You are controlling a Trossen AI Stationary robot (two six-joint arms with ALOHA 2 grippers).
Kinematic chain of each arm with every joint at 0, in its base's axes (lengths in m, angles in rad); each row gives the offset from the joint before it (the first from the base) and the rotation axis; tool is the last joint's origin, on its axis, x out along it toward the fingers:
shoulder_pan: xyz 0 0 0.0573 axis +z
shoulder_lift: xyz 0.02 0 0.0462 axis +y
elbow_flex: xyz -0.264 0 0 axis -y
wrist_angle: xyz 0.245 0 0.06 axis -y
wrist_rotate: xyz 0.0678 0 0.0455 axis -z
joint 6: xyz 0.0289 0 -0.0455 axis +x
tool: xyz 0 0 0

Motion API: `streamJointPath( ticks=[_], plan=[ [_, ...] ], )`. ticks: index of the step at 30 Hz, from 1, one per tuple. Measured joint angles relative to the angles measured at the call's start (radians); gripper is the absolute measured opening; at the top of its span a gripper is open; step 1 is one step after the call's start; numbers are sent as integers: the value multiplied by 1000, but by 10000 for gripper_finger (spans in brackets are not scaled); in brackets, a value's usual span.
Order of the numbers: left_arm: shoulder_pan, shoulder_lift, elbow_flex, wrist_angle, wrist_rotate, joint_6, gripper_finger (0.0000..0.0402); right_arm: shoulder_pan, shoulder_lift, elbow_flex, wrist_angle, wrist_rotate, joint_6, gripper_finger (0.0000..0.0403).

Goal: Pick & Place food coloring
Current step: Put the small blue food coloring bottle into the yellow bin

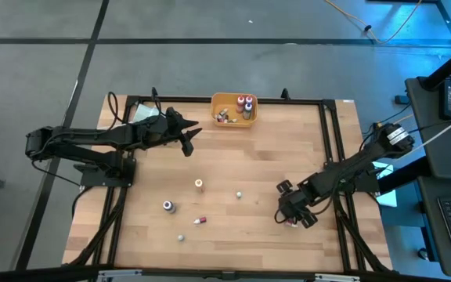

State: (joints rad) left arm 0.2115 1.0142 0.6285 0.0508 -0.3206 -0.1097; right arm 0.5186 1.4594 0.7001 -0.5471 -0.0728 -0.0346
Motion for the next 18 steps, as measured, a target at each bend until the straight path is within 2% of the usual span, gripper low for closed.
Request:
streamJointPath(
  ticks=[6,12,18],
  plan=[
    [0,0,0,0,0,0,127,0,59,-3,12,-6,-101,203],
    [0,0,0,-2,0,0,127,0,84,-1,31,-3,-125,201],
    [0,0,0,-2,0,0,127,-1,85,-2,46,0,-127,173]
  ],
)
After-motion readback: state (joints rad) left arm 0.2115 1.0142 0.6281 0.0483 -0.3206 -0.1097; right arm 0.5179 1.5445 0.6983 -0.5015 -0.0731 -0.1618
